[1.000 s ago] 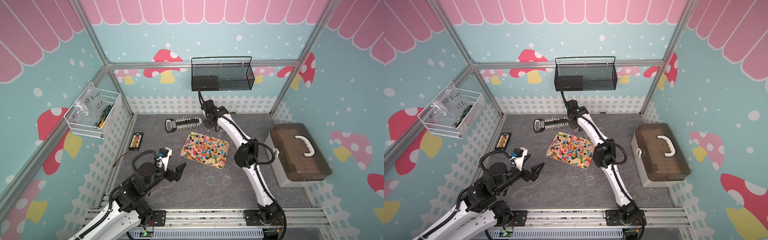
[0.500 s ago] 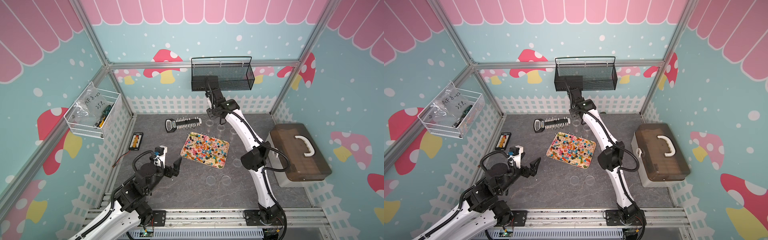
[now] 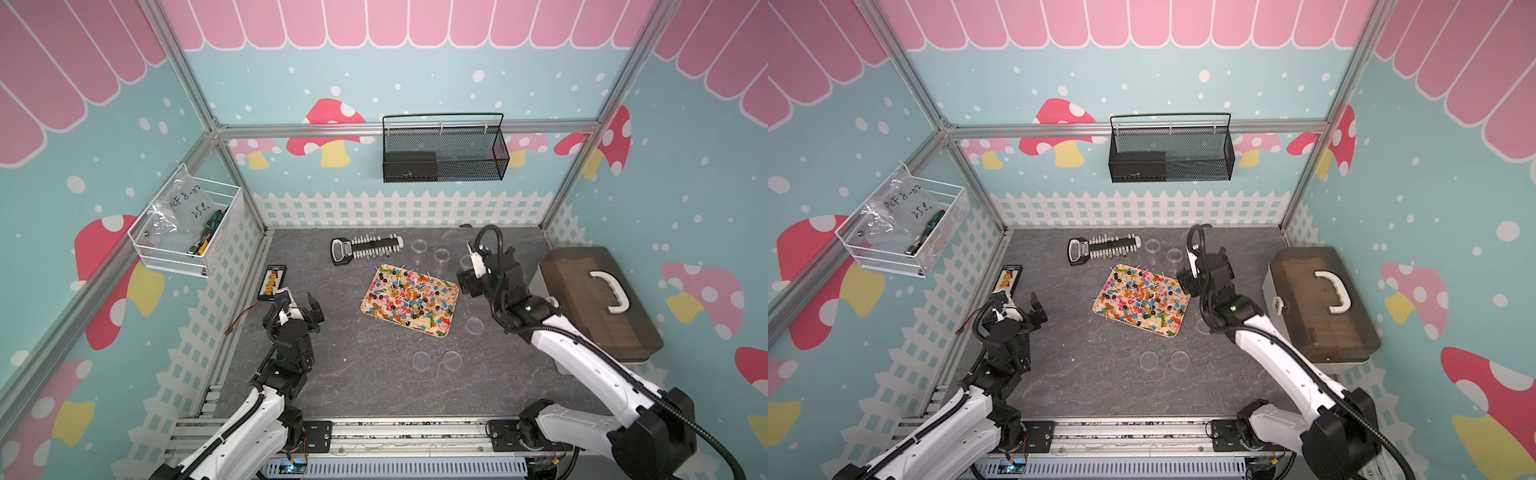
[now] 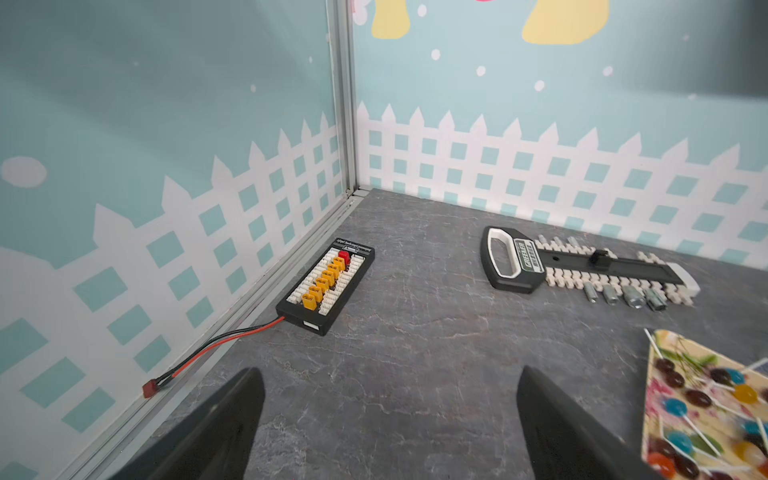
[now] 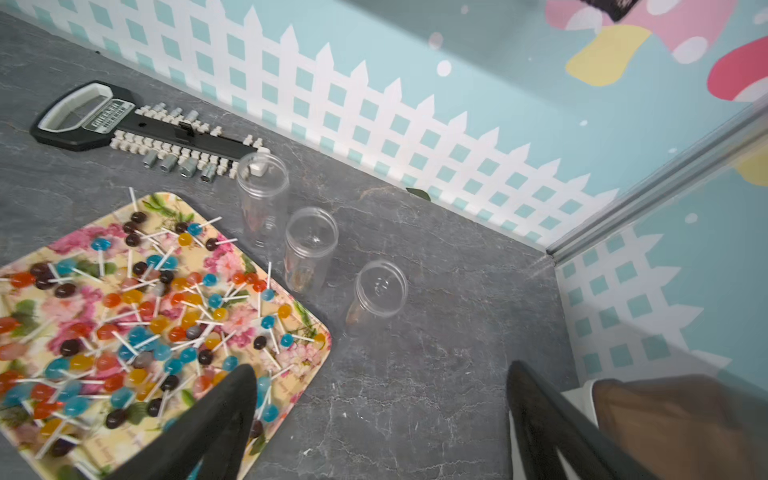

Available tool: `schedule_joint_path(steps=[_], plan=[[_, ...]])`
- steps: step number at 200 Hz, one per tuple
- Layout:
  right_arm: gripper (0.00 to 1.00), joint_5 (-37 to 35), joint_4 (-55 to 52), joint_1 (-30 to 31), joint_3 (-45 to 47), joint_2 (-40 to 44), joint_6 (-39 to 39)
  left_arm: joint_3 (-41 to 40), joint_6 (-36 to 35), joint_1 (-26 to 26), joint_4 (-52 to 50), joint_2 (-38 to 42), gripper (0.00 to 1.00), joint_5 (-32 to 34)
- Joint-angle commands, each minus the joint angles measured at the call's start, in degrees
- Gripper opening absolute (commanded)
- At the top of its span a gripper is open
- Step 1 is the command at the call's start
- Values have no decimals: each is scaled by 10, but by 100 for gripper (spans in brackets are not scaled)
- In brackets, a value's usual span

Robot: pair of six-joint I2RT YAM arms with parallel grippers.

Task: Pour the candies out of the jar
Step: Reset both arms

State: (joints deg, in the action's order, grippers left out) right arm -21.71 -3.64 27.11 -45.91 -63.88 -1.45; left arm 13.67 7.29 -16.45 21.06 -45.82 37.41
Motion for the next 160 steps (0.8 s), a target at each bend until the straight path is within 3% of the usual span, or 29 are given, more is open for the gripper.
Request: schedule_joint_path(steps=[1, 30, 42, 54, 63, 77, 91, 102, 109, 122, 132, 142, 154, 160], plan=[[96, -29, 169, -38, 119, 39, -11, -1, 0, 19, 72, -65, 99, -43], [98, 26, 352, -122, 262, 12, 3, 29, -23, 34, 74, -170, 99, -70], [98, 36, 424, -136, 289, -42, -7, 10, -38, 43, 176, -204, 99, -95], [98, 22, 465, -142, 277, -103, -13, -1, -31, 58, 255, -237, 99, -105], [98, 46, 450, -147, 252, -129, -29, 13, -19, 73, 262, -262, 99, -101], [98, 28, 490, -154, 238, -182, -61, 38, -37, 92, 267, -296, 99, -123], [98, -17, 505, -192, 232, -205, 4, 47, -43, 116, 300, -347, 99, -175], [98, 66, 568, -251, 269, -224, 47, 48, -34, 130, 347, -401, 99, -200], [99, 78, 657, -271, 292, -246, 64, 53, -41, 132, 391, -435, 100, -202], [99, 107, 601, -278, 289, -216, 64, 95, -29, 135, 260, -410, 100, -216], [98, 124, 644, -278, 286, -241, 54, 79, -38, 139, 332, -434, 100, -216], [99, 124, 557, -278, 260, -222, 56, 92, -27, 139, 269, -413, 100, -219], [99, 128, 593, -276, 264, -240, 52, 81, -36, 140, 324, -431, 100, -215], [99, 128, 563, -276, 258, -227, 52, 84, -31, 139, 301, -423, 100, -216]])
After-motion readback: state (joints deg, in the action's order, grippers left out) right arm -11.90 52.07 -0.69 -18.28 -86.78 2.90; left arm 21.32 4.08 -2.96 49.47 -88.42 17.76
